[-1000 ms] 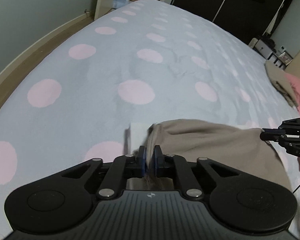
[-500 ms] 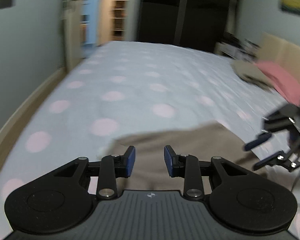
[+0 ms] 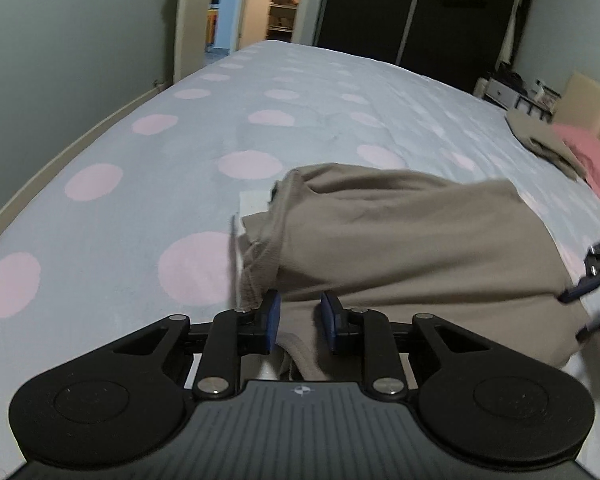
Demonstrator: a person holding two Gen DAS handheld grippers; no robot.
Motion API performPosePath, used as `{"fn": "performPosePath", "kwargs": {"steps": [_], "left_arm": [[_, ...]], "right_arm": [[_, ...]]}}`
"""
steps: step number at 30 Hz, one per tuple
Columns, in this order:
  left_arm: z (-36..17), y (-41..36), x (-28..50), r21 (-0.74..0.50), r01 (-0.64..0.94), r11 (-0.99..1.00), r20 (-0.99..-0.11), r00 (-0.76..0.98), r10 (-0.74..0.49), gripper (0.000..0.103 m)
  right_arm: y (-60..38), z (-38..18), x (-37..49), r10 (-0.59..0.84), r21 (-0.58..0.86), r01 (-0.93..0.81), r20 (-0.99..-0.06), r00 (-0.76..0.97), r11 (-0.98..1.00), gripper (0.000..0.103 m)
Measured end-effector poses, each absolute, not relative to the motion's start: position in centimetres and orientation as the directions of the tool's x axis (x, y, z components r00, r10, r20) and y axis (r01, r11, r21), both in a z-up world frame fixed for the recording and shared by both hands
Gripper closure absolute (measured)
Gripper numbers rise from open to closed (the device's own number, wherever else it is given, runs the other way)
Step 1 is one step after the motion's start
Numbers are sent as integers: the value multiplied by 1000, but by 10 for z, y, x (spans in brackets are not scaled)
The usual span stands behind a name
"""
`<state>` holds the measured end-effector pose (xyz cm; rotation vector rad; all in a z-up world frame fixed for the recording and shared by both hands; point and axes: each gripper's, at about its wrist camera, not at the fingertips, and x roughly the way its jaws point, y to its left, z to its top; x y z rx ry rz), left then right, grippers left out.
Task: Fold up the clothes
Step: 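Open both grippers and withdraw from the stacked shirt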
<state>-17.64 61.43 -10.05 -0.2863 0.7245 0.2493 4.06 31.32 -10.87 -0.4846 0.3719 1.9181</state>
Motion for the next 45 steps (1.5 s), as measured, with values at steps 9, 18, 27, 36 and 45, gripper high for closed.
{"fn": "performPosePath", "kwargs": {"steps": [9,18,27,36,45], "left_arm": [[-65,603,-174,-174,-252,952,-585,804,106,76],[-72,611,-110,-177,-299,938,-598,790,139,66],[-90,636,-102,-150,-442,884,-656,713,246,66],[-67,609,-168,-220,-366,904,-509,834,214,63],[-120,592,-206,-228,-391,892,-545,810,216,64]], "right_arm": [[329,-63,66,873,59,-952,-383,-300,-301,66],[377,-72,88,883,67,-984,-435,-178,-165,66],[366,-98,133,853,161,-987,-514,-85,-1,66],[330,-75,86,881,100,-976,-419,-218,-194,66],[313,-97,51,844,-17,-956,-475,-250,-292,63]]}}
